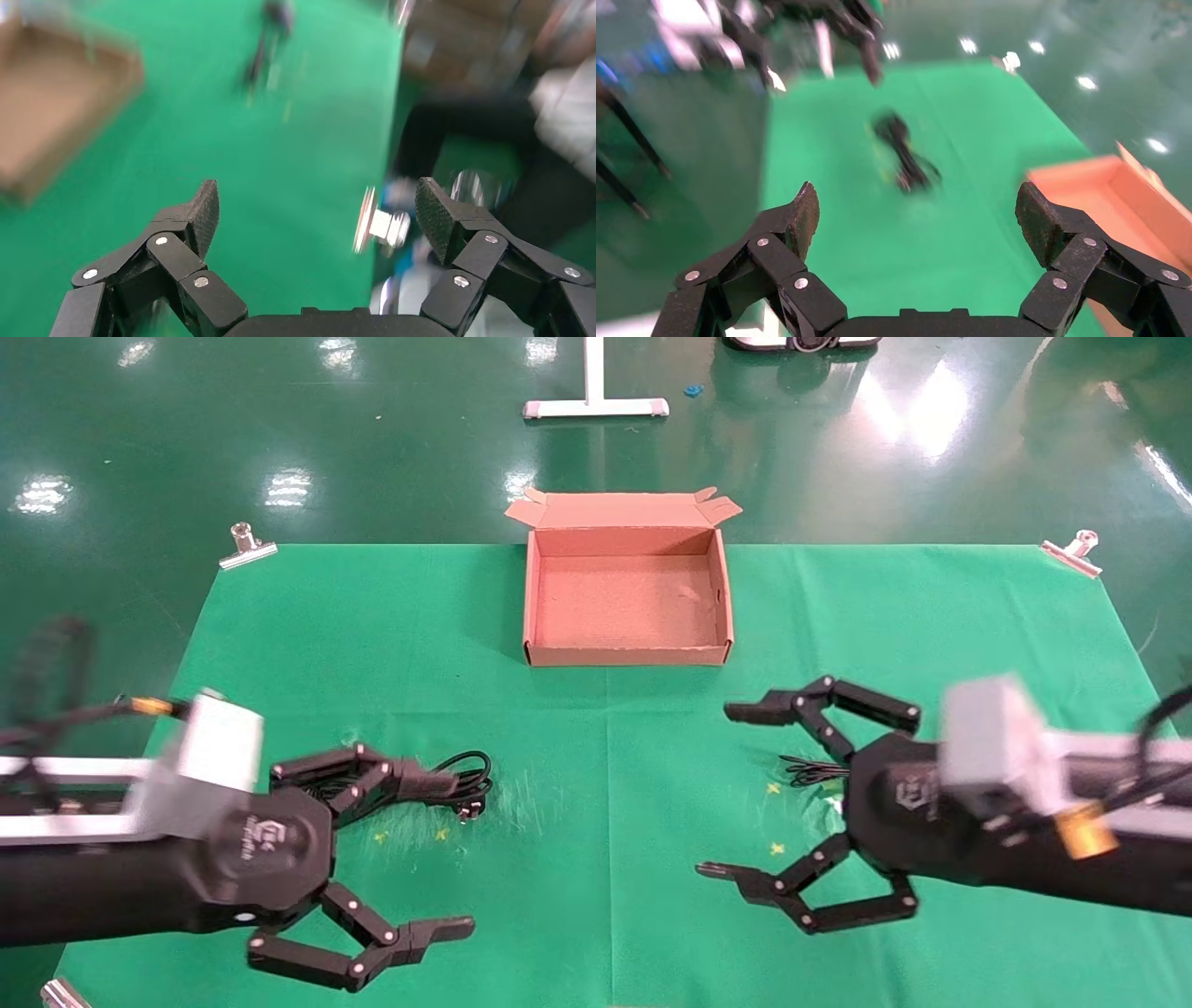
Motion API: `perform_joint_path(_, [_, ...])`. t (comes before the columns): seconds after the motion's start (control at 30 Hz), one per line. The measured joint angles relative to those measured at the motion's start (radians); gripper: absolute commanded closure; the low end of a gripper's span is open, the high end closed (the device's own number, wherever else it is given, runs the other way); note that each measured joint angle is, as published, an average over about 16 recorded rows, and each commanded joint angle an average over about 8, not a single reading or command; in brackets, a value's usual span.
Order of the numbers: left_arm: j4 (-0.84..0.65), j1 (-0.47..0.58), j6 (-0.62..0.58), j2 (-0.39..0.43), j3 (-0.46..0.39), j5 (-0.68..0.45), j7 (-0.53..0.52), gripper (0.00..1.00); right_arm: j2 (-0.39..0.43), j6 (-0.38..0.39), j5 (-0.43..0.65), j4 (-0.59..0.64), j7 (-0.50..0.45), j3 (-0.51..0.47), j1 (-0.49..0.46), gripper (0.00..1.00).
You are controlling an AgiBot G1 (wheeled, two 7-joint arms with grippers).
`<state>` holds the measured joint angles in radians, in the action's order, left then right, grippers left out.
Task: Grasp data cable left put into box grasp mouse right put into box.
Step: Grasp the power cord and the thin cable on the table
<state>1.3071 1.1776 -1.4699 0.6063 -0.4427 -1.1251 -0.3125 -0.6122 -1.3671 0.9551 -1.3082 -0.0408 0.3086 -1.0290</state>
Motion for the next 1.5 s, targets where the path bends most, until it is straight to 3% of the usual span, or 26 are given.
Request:
perform_joint_path(0.33, [0.013, 0.189, 0.053, 0.122, -0.172, -0.489, -0.095, 0.00, 0.009, 0.080, 0.056, -0.009, 0.050, -0.012, 0.042, 0.00])
perform_joint_path(0.63, [-0.021, 0.251, 0.122, 0.232, -0.268, -0.782, -0.122, 0.00, 0.035, 0.085, 0.032, -0.010, 0.053, -0.034, 0.062, 0.00])
perform_joint_path(0.87, [-0.045, 0.252, 0.150, 0.266, -0.297, -0.874, -0.149, 0.00, 0.055, 0.082, 0.022, -0.009, 0.056, -0.046, 0.072, 0.00])
perform_joint_path(1.5, [-0.037, 0.237, 0.192, 0.298, -0.314, -0.972, -0.236, 0.00, 0.078, 0.108, 0.063, -0.010, 0.050, -0.041, 0.079, 0.00])
